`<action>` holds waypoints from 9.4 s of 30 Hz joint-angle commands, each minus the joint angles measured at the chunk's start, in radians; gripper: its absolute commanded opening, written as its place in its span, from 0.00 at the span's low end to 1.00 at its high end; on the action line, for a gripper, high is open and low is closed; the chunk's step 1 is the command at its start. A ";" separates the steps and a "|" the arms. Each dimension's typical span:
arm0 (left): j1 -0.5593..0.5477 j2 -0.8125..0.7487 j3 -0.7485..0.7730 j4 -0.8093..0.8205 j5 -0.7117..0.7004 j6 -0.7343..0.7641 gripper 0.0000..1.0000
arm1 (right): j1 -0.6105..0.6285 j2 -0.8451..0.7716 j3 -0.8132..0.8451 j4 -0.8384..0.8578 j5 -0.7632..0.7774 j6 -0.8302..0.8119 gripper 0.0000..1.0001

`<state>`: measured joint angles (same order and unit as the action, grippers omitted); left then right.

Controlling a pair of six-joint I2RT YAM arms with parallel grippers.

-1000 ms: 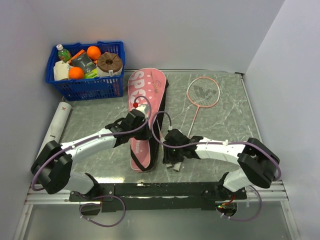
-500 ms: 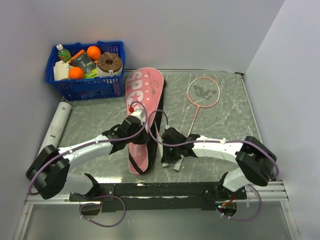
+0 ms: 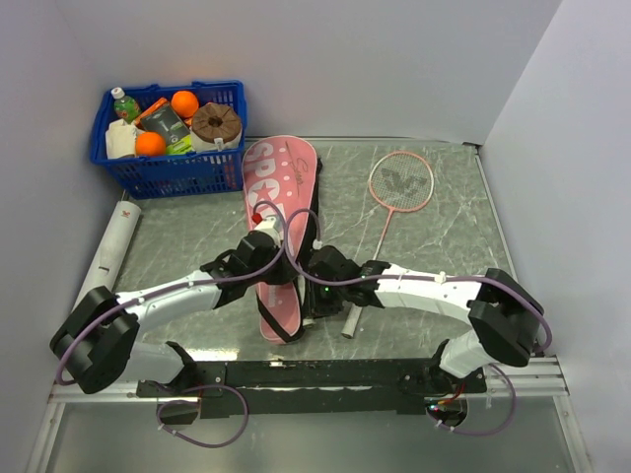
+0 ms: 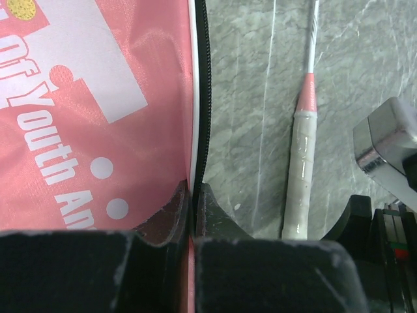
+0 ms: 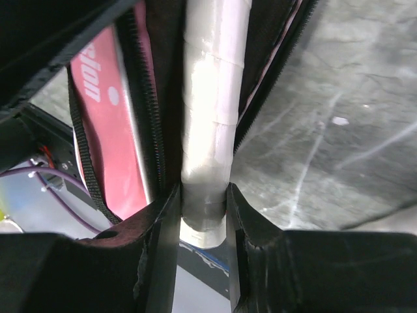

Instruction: Pack up the badminton gear

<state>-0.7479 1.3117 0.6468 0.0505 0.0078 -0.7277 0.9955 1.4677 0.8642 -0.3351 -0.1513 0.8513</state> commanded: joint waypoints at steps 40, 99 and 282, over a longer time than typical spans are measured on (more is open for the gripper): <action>-0.044 -0.066 -0.130 0.163 0.049 0.042 0.01 | -0.081 -0.196 -0.484 0.654 -0.146 0.026 0.45; -0.071 -0.061 -0.174 0.212 0.055 0.016 0.01 | -0.024 0.145 -0.356 1.119 -0.303 0.114 0.59; -0.071 -0.264 0.027 -0.133 -0.146 0.063 0.01 | -0.130 0.247 0.524 -0.369 0.290 -0.236 0.00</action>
<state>-0.8135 1.0832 0.6964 -0.1669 -0.1699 -0.6453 0.8845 1.6260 1.2671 -0.7677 0.1299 0.6991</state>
